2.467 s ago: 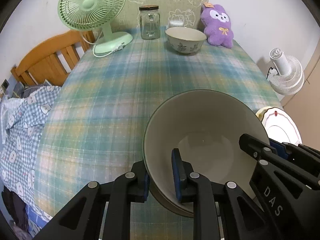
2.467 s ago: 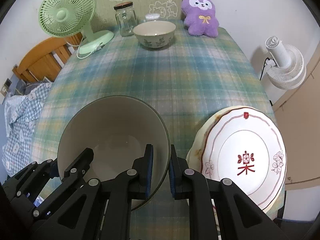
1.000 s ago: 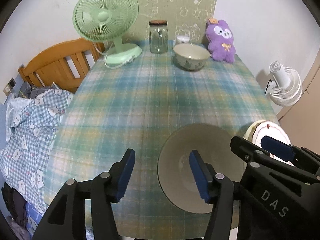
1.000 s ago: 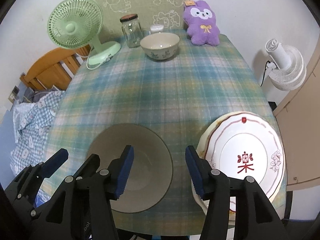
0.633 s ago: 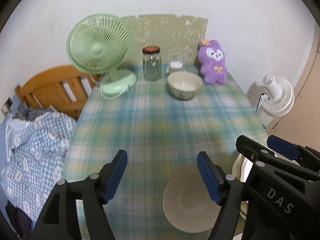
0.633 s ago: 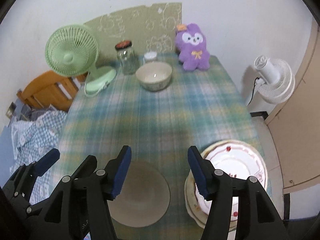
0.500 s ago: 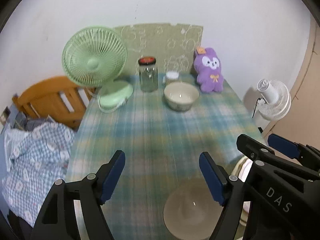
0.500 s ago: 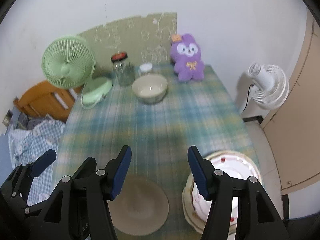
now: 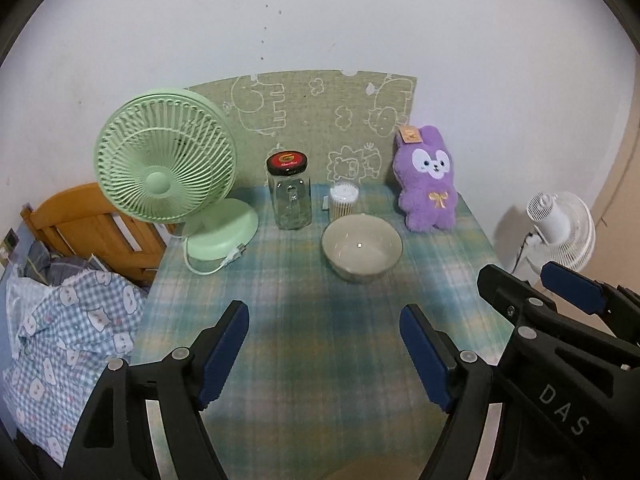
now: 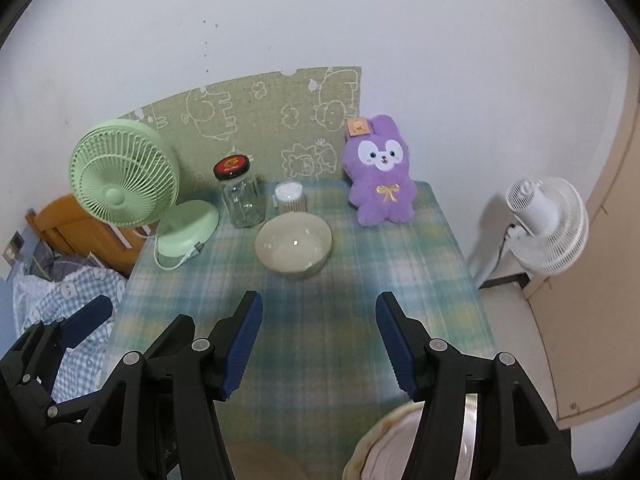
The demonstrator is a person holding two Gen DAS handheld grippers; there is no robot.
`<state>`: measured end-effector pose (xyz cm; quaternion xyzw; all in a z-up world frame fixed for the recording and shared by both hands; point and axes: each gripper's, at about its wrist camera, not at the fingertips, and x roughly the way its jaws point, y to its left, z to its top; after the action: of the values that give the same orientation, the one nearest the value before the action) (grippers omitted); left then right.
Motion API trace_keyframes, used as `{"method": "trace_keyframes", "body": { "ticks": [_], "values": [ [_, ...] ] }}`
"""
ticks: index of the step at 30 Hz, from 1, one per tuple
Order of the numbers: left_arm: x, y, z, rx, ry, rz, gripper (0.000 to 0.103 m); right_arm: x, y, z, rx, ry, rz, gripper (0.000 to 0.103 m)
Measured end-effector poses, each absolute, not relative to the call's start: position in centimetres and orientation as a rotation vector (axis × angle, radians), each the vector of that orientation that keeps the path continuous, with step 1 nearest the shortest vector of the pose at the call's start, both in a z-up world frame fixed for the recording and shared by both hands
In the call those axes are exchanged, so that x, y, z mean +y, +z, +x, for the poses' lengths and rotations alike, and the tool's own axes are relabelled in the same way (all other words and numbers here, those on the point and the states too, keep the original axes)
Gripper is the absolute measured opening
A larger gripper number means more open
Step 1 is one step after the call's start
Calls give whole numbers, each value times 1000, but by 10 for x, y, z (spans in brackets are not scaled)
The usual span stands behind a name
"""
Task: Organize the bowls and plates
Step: 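Move both grippers to the leaf-patterned bowl near the jar and grip its rim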
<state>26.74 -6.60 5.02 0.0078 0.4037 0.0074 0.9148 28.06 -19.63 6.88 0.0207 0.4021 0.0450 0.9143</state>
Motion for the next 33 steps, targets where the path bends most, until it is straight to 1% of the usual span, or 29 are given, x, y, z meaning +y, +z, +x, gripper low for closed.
{"method": "trace_keyframes", "body": {
  "ticks": [1,2,11,20,22,28,29,30,32,33],
  "values": [
    [-68,48,275,833,16,14,80,-198,67,288,828,97,39,75],
    [-71,45,284,836,17,11,80,-200,64,297,828,103,37,78],
    [-84,8,354,853,68,-21,78,-211,23,382,852,176,19,78],
    [-88,-29,403,891,140,-27,78,-207,-17,438,882,216,17,78],
    [-90,-36,411,895,135,-19,73,-206,-27,449,890,222,24,78],
    [-92,-58,440,920,165,-4,69,-200,-53,479,913,219,37,78],
    [-93,-61,443,922,167,-2,68,-199,-57,483,915,217,37,78],
    [-93,-65,447,927,169,0,64,-198,-63,488,917,212,38,77],
    [-93,-74,455,944,166,-1,60,-196,-71,494,933,212,43,67],
    [-93,-78,458,953,165,-3,56,-195,-75,497,942,215,45,66]
  ]
}}
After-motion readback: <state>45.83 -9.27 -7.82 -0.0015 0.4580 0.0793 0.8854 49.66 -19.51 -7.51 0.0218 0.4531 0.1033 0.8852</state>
